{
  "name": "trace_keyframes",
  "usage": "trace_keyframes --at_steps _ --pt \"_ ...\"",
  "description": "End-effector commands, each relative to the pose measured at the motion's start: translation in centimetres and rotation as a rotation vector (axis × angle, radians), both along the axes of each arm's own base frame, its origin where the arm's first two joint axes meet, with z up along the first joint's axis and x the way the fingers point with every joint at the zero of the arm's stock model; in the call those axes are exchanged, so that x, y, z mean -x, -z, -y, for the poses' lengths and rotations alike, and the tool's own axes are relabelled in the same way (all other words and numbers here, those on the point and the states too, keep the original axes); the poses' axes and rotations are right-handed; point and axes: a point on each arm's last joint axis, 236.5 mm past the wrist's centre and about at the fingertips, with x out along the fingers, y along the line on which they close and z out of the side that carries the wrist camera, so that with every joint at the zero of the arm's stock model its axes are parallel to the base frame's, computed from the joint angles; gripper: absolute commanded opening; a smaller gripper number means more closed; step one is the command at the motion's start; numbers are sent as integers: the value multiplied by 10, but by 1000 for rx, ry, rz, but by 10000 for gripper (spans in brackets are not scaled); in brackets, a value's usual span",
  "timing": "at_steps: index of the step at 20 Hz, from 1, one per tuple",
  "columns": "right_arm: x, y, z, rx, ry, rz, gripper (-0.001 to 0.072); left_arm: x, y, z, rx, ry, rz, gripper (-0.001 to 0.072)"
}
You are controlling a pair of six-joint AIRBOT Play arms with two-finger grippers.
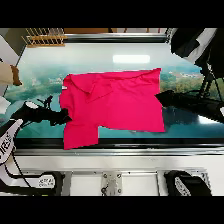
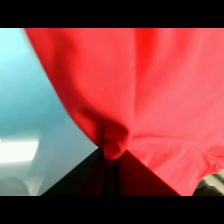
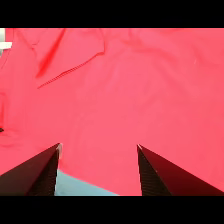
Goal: Fold the clothes and pants, and hang the long-sleeved shirts on hangers.
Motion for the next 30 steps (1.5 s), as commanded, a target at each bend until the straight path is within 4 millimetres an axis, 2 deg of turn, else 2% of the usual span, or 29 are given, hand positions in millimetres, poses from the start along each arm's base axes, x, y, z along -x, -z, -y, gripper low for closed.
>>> trace_keyframes --at_steps 1,2,4,7,8,10,13,16,19,24,27,28,29,30 --pt "2 7 8 31 7 -19 506 -4 -14 16 20 34 22 13" --pt "6 16 16 45 25 -60 506 -6 -21 15 11 33 45 12" --pt "19 50 42 64 132 -212 506 1 -36 15 -5 33 86 12" --pt "56 129 94 23 474 -541 507 31 -44 22 -3 39 88 13" --pt "70 154 102 -6 560 -625 507 40 -44 24 -3 38 88 13" --pt "88 192 103 -91 661 -724 507 53 -46 27 -6 37 93 13" --pt "86 229 99 -201 741 -750 507 59 -50 27 -14 33 116 13" --pt "75 249 98 -213 768 -748 507 58 -55 27 -18 33 134 13" --pt "60 261 98 -191 772 -709 507 58 -54 27 -18 32 133 13" --pt "34 267 78 -176 706 -610 506 57 -54 27 -19 32 134 13" --pt "22 268 73 -147 671 -561 496 56 -54 26 -22 28 139 13" --pt "18 266 73 -119 638 -536 351 56 -54 26 -22 29 138 13" --pt "13 261 73 -86 597 -504 170 56 -54 26 -21 29 138 13" --pt "7 255 72 -58 556 -474 76 56 -54 26 -21 28 138 13"
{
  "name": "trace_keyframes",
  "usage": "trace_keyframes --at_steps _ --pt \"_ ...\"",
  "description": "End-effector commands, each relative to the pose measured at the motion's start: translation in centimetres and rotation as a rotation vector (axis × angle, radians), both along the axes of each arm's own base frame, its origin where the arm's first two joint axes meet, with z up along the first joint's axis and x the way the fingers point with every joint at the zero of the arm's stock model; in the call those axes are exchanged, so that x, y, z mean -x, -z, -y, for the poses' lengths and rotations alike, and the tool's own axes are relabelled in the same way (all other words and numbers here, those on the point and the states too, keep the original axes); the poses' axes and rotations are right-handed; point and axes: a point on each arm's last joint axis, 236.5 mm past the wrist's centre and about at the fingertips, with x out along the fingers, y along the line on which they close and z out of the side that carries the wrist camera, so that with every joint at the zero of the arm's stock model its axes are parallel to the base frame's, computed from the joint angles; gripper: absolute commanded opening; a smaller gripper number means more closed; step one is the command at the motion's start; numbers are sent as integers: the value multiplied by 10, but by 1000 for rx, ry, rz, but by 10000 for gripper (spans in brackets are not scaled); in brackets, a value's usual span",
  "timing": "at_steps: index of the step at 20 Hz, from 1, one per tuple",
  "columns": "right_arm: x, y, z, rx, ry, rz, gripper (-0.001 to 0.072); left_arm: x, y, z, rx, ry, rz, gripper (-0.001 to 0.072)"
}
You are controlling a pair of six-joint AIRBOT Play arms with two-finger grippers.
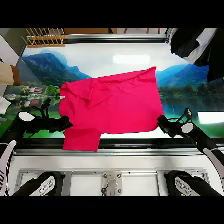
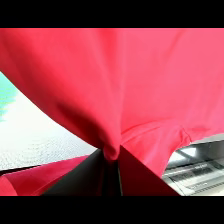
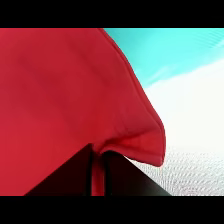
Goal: Fold the clothes and pants, and hang the long-sleeved shirts on hangers.
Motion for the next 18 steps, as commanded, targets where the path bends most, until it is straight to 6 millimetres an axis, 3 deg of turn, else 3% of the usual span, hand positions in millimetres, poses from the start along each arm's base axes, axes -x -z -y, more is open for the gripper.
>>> trace_keyframes --at_steps 1,3,5,7,9,11,13,14,16,18 --pt "-26 -21 -2 92 -145 112 15 -1 0 -1 -3 -2 4 13" --pt "-46 -55 1 172 -266 185 14 -9 -9 -5 -4 -9 24 12" --pt "-72 -117 16 296 -357 272 14 -35 -52 -19 -10 -31 118 12" --pt "-94 -212 40 455 -387 404 13 -64 -134 -33 -44 -46 305 12" --pt "-100 -325 54 557 -337 597 14 -71 -237 -39 -92 -55 521 13" --pt "-82 -430 57 639 -277 805 14 -53 -336 -32 -141 -57 737 13" --pt "-47 -509 51 698 -234 972 14 -15 -421 -17 -181 -59 952 13" --pt "-26 -536 47 720 -217 1037 14 8 -456 -8 -194 -64 1054 13" --pt "11 -568 41 758 -198 1123 14 54 -505 7 -189 -94 1206 13" --pt "42 -587 37 785 -179 1183 14 92 -532 18 -180 -113 1295 13"
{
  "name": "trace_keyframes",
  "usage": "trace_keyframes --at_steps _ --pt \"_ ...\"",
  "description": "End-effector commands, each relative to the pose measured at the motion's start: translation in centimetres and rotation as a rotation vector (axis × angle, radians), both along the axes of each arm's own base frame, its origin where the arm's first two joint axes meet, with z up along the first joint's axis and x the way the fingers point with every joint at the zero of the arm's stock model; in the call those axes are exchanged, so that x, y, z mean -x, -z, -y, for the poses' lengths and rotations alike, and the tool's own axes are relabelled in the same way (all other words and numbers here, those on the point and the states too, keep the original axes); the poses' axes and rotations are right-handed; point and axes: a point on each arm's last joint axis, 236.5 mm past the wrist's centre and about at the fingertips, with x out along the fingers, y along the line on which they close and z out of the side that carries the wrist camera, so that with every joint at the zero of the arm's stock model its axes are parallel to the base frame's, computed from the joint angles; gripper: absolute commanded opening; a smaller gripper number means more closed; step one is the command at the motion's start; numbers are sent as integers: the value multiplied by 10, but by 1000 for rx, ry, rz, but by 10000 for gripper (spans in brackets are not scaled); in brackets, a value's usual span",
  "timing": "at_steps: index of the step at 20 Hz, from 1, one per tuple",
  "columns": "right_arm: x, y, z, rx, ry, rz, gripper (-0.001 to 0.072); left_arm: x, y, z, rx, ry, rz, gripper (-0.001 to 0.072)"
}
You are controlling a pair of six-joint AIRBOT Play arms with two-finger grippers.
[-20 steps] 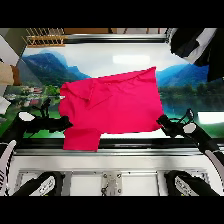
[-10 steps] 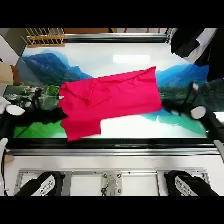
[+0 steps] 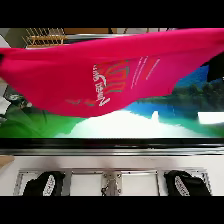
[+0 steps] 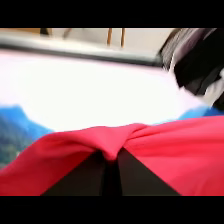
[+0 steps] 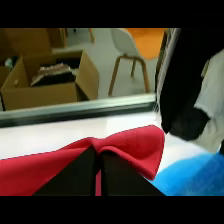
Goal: Fold the clothes and pants, and hang the long-sleeved shirts on hangers.
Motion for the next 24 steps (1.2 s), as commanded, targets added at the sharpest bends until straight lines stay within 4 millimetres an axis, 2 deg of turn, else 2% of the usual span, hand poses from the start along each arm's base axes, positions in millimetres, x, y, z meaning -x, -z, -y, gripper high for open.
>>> trace_keyframes --at_steps 1,2,4,6,8,9,11,13,16,18,19,21,22,24 --pt "64 -52 -9 39 5 151 14 80 -67 26 21 -2 213 13" --pt "73 -56 -11 42 5 168 14 92 -75 29 30 -2 238 13" --pt "84 -59 -13 46 3 181 14 100 -84 32 39 -3 261 12" --pt "83 -52 -14 46 -2 151 13 87 -78 28 51 -1 224 12" --pt "67 -31 -14 41 -12 65 13 53 -56 19 91 -4 123 12" --pt "54 -16 -14 34 -23 2 13 32 -37 14 111 -4 55 12" --pt "18 27 -14 9 -50 -157 13 -18 15 0 156 -11 -117 13" --pt "-22 79 -10 -12 -67 -334 13 -71 80 -16 192 -18 -299 13" --pt "-91 175 -6 -41 -95 -593 13 -141 170 -36 240 -42 -483 13" --pt "-131 236 -6 -62 -106 -707 13 -185 221 -36 223 -29 -543 13" --pt "-151 266 -7 -71 -109 -748 13 -205 242 -33 214 -17 -567 13" --pt "-187 313 -12 -79 -112 -787 13 -247 281 -26 216 -12 -602 13" --pt "-204 329 -14 -81 -111 -784 13 -265 296 -25 218 -14 -614 13" --pt "-232 347 -17 -85 -105 -758 13 -294 325 -25 222 -11 -646 13"
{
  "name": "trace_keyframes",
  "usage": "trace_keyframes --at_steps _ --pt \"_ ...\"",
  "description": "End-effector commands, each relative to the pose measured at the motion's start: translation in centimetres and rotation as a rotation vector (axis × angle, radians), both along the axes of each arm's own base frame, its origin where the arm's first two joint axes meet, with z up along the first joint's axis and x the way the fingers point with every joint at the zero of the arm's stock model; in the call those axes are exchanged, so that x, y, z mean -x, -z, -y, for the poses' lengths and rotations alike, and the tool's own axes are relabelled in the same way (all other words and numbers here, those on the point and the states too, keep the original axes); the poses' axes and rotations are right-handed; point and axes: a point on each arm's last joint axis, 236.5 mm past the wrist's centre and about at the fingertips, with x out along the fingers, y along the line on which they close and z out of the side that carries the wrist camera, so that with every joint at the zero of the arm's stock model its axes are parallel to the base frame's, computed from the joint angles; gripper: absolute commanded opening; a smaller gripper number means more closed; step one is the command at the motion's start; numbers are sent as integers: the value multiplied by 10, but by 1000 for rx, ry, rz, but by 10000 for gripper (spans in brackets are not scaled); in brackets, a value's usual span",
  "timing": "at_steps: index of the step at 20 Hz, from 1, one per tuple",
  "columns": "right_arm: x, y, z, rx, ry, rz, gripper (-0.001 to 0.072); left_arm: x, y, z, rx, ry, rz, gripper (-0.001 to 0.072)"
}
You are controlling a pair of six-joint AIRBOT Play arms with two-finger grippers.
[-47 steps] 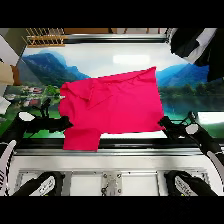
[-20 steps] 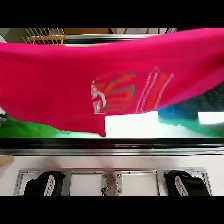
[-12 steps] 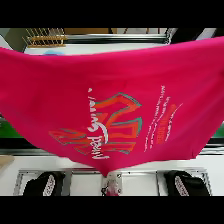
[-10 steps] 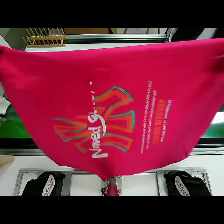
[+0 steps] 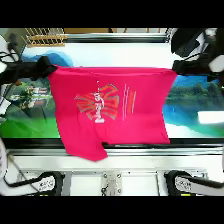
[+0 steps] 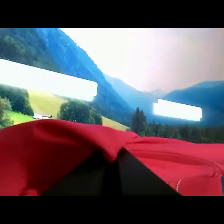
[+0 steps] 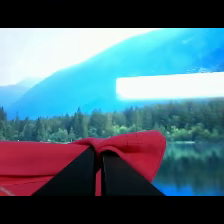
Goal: Fold the clothes and pants, and hang the long-sleeved shirts on hangers.
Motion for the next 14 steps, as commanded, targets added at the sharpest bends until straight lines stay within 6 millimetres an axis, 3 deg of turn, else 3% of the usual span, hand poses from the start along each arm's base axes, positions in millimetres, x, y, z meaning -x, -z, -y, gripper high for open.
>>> trace_keyframes --at_steps 1,4,7,10,14 --pt "-53 52 -6 -6 10 10 13 -55 65 2 2 5 -56 13" --pt "-74 64 -6 -5 21 38 13 -75 90 0 8 8 -81 13" --pt "-78 80 -3 -21 44 17 13 -81 110 0 13 17 -116 13" --pt "-65 100 -4 -13 31 -51 13 -70 129 4 10 52 -180 13" --pt "-31 153 -9 -18 20 -202 12 -45 163 10 11 89 -297 13"
